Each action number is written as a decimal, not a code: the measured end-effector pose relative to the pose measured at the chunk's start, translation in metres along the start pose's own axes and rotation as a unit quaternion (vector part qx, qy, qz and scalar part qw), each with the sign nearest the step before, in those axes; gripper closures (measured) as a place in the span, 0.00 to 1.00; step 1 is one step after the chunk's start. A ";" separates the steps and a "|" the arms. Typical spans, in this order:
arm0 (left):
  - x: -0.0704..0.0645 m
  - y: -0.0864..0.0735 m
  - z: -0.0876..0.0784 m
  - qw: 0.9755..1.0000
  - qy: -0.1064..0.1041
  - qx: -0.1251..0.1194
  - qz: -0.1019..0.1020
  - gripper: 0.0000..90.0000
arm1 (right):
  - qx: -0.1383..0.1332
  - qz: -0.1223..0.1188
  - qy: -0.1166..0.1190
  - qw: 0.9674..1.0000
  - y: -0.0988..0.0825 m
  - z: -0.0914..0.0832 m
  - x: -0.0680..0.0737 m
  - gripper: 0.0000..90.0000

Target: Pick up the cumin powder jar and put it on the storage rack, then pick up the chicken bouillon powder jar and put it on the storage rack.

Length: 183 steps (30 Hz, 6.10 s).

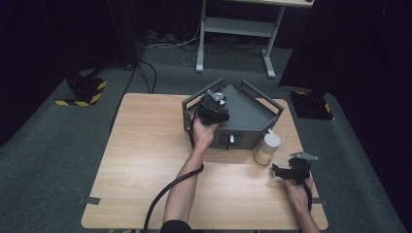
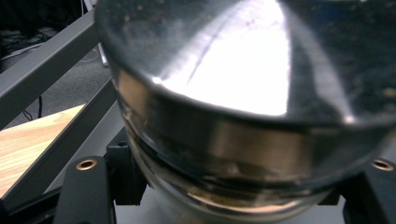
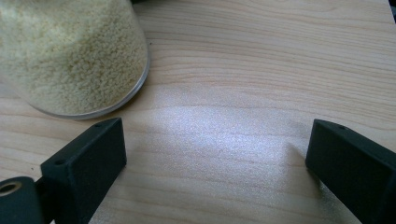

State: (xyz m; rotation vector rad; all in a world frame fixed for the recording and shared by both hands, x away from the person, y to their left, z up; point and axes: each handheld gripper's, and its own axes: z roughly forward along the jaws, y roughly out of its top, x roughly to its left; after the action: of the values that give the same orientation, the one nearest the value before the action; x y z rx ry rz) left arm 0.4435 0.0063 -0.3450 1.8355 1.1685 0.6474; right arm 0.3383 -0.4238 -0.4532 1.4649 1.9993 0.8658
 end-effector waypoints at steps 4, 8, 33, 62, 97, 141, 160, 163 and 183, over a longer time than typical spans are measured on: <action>0.006 -0.005 -0.002 1.000 -0.015 -0.013 -0.013 0.26 | 0.000 0.000 0.000 1.000 0.000 0.000 0.000 0.05; 0.010 -0.008 -0.010 0.999 -0.028 -0.024 -0.019 0.17 | 0.000 0.000 0.000 1.000 0.000 0.000 0.000 0.05; 0.026 -0.072 -0.110 0.998 -0.020 -0.056 -0.003 0.07 | 0.000 -0.003 0.005 1.000 0.000 0.000 -0.001 0.05; 0.061 -0.186 -0.104 0.998 0.030 0.014 -0.060 0.05 | -0.001 -0.003 0.004 1.000 0.000 0.000 -0.001 0.05; 0.058 -0.180 -0.073 0.992 0.057 0.084 -0.073 0.05 | -0.001 -0.003 0.003 1.000 0.000 0.000 0.000 0.05; 0.045 -0.174 -0.068 0.990 0.081 0.099 -0.051 0.04 | 0.002 0.008 -0.007 1.000 0.001 0.001 0.005 0.04; 0.045 -0.174 -0.068 0.990 0.081 0.099 -0.051 0.04 | 0.006 -0.004 0.005 1.000 0.002 0.001 0.004 0.01; 0.045 -0.174 -0.068 0.990 0.081 0.099 -0.050 0.04 | 0.005 -0.003 0.012 1.000 0.000 -0.001 0.003 0.01; 0.045 -0.174 -0.068 0.990 0.081 0.099 -0.052 0.04 | -0.009 -0.042 0.055 0.998 -0.003 -0.015 0.010 0.03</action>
State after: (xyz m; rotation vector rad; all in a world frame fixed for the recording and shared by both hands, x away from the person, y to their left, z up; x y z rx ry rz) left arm 0.3293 0.1087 -0.4609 1.8991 1.4716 0.6507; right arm 0.3225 -0.4181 -0.4458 1.3394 2.1112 0.9455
